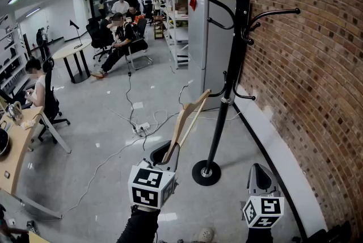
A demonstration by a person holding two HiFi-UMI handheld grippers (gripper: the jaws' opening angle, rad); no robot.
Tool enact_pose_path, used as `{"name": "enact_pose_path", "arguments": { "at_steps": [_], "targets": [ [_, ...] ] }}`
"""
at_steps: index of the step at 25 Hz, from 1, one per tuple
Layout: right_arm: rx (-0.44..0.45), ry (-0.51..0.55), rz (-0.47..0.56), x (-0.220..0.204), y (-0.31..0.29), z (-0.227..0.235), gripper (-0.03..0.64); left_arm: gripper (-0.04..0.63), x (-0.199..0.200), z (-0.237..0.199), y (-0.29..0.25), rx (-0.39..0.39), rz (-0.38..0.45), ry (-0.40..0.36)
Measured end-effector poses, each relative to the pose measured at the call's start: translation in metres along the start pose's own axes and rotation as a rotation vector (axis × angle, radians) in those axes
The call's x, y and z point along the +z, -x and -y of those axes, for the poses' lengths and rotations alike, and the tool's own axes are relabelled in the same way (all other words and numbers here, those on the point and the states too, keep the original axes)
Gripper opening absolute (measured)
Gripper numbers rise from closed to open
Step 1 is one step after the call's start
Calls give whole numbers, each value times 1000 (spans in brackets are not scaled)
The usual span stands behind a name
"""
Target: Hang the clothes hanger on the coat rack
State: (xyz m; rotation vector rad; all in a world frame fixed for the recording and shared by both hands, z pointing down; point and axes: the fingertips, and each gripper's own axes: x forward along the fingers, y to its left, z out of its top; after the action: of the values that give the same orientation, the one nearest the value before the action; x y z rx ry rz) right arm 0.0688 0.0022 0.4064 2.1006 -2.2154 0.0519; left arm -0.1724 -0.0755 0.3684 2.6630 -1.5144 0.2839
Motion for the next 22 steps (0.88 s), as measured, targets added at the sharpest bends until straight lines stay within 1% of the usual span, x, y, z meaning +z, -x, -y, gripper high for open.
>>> {"name": "enact_pose_path", "arguments": {
  "at_steps": [6, 14, 18, 22],
  "targets": [
    [20, -5, 21, 7, -40, 52, 9, 57, 35, 12, -57, 37, 33, -27],
    [61, -15, 27, 3, -72, 98, 9, 57, 52, 26, -107, 87, 27, -15],
    [68, -19, 17, -2, -84, 109, 9, 57, 62, 27, -126, 85, 34, -10],
    [50, -24, 16, -3, -99, 123, 9, 57, 72, 25, -149, 73, 27, -16]
  ]
}}
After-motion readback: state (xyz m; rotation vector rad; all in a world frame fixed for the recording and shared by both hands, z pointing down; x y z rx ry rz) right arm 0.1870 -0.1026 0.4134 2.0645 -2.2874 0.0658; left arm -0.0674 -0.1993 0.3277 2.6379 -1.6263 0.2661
